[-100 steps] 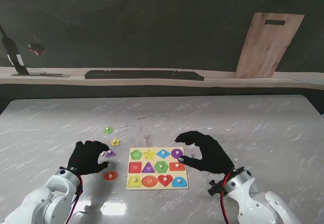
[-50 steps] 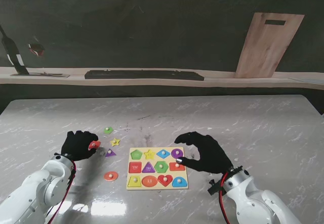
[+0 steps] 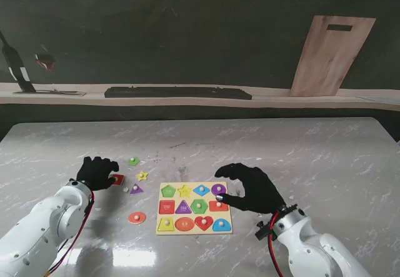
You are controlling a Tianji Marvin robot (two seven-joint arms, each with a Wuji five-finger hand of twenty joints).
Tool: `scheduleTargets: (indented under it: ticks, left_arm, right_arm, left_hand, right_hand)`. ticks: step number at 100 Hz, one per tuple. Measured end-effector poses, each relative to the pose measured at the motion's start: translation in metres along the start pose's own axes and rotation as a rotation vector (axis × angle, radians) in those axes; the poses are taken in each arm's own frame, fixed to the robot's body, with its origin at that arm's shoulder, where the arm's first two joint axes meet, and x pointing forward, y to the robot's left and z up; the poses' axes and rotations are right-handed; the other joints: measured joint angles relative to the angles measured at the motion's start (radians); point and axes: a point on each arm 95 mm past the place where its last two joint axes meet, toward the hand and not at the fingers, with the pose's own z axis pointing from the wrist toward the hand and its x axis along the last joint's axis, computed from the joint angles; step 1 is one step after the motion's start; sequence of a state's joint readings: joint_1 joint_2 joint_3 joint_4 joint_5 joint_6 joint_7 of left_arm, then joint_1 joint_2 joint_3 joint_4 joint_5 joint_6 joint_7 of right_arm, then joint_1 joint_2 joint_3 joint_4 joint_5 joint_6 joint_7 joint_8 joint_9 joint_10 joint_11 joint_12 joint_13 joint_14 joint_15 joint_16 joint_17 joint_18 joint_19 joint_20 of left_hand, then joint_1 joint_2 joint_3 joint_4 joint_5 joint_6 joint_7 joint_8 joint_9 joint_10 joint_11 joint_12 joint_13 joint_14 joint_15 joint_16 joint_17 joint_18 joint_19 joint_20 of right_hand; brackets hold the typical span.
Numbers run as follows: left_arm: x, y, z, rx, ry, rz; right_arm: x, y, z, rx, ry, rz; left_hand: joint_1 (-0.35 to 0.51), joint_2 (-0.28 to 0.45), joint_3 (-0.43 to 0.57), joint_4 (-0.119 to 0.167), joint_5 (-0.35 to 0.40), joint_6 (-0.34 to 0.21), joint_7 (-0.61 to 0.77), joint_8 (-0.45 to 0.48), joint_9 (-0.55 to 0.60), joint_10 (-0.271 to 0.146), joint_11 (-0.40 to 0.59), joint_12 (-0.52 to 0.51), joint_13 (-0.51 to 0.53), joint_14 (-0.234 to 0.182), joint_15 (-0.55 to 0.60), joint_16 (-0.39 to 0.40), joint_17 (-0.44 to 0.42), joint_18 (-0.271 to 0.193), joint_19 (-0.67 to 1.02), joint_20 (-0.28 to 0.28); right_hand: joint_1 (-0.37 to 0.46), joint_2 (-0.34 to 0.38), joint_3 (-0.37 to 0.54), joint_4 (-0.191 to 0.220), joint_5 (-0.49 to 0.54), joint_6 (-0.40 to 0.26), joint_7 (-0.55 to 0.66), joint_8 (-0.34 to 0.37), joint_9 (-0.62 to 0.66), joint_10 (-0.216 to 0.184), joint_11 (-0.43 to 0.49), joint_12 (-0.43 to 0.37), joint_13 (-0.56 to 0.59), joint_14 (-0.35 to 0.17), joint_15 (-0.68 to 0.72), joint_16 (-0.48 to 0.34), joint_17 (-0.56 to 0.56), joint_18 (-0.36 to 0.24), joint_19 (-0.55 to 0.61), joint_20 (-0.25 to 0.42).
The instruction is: Fit puzzle pieces into a puzzle board
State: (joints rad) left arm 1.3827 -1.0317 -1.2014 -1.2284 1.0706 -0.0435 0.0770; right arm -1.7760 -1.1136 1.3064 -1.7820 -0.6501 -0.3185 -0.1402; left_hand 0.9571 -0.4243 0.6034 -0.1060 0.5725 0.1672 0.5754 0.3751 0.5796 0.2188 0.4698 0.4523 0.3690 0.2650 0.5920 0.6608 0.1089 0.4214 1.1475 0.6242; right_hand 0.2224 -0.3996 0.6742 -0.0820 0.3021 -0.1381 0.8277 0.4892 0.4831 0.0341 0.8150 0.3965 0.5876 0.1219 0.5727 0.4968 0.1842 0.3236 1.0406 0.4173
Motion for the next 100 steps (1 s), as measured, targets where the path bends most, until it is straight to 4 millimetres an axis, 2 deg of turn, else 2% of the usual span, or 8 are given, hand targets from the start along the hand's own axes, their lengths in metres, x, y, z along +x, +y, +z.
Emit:
scheduleTargets:
  ticks: [43, 79, 100]
  left_arm:
    - [0.001, 0.010, 0.006, -0.012, -0.014, 0.013]
    - [0.002, 0.014, 0.011, -0.002, -0.021, -0.006]
    - [0.004, 0.016, 0.012, -0.013, -0.021, 0.000]
  right_arm:
    - [0.000, 0.000, 0.001, 0.000, -0.008, 0.002]
    - [0.000, 0.001, 0.002, -0.004, -0.011, 0.002]
    - [-0.001, 0.002, 0.002, -0.004, -0.012, 0.000]
  left_hand:
    - [0.014, -0.002, 0.014, 0.000, 0.000, 0.000, 0.014, 0.000, 0.000, 0.000, 0.001, 0.004, 0.000, -0.002, 0.006, 0.000, 0.000, 0.000, 0.000, 0.000]
    - [0.032, -0.027, 0.027, 0.000, 0.000, 0.000, 0.054, 0.000, 0.014, 0.000, 0.051, 0.027, 0.001, -0.003, 0.033, 0.007, 0.010, 0.000, 0.006, 0.000]
    - [0.072, -0.048, 0.035, 0.000, 0.018, -0.009, 0.149, -0.003, 0.092, 0.000, 0.062, 0.170, 0.041, -0.011, 0.054, 0.007, 0.019, 0.000, 0.009, 0.000]
  right_hand:
    - [0.000, 0.000, 0.000, 0.000, 0.000, 0.000, 0.000, 0.000, 0.000, 0.000, 0.000, 0.000, 0.000, 0.000, 0.000, 0.000, 0.000, 0.000, 0.000, 0.000]
    - [0.000, 0.000, 0.000, 0.000, 0.000, 0.000, 0.000, 0.000, 0.000, 0.000, 0.000, 0.000, 0.000, 0.000, 0.000, 0.000, 0.000, 0.000, 0.000, 0.000]
    - [0.000, 0.000, 0.000, 0.000, 0.000, 0.000, 0.000, 0.000, 0.000, 0.000, 0.000, 0.000, 0.000, 0.000, 0.000, 0.000, 0.000, 0.000, 0.000, 0.000]
